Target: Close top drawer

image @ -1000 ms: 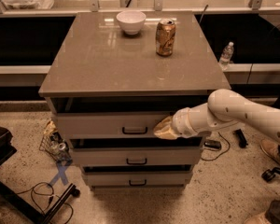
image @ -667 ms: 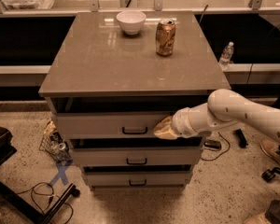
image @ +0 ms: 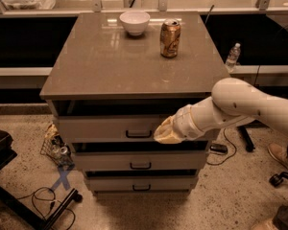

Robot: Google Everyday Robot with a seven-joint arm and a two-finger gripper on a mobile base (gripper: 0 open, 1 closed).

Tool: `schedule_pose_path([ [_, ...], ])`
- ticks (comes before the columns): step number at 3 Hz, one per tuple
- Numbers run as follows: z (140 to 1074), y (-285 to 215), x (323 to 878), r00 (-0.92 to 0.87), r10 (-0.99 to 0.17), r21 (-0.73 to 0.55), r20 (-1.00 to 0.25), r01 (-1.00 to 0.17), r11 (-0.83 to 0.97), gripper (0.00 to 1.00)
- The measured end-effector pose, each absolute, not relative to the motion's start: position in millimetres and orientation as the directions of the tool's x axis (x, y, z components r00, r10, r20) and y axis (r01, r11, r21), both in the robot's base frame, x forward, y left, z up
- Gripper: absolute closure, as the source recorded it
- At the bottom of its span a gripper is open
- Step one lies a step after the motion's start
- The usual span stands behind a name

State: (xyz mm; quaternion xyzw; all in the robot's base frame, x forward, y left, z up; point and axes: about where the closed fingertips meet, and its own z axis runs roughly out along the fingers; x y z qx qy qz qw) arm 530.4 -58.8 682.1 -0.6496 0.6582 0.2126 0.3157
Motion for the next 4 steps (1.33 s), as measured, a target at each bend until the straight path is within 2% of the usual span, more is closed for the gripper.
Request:
schedule_pose_path([
  [2, 800.5, -86.5, 539.7, 0.181, -0.790, -0.263, -0.586, -0.964, -0.026, 1.00],
  [4, 892.7, -153.3, 581.1, 0.252, -0.779, -0.497, -0.574, -0.863, 0.086, 1.00],
])
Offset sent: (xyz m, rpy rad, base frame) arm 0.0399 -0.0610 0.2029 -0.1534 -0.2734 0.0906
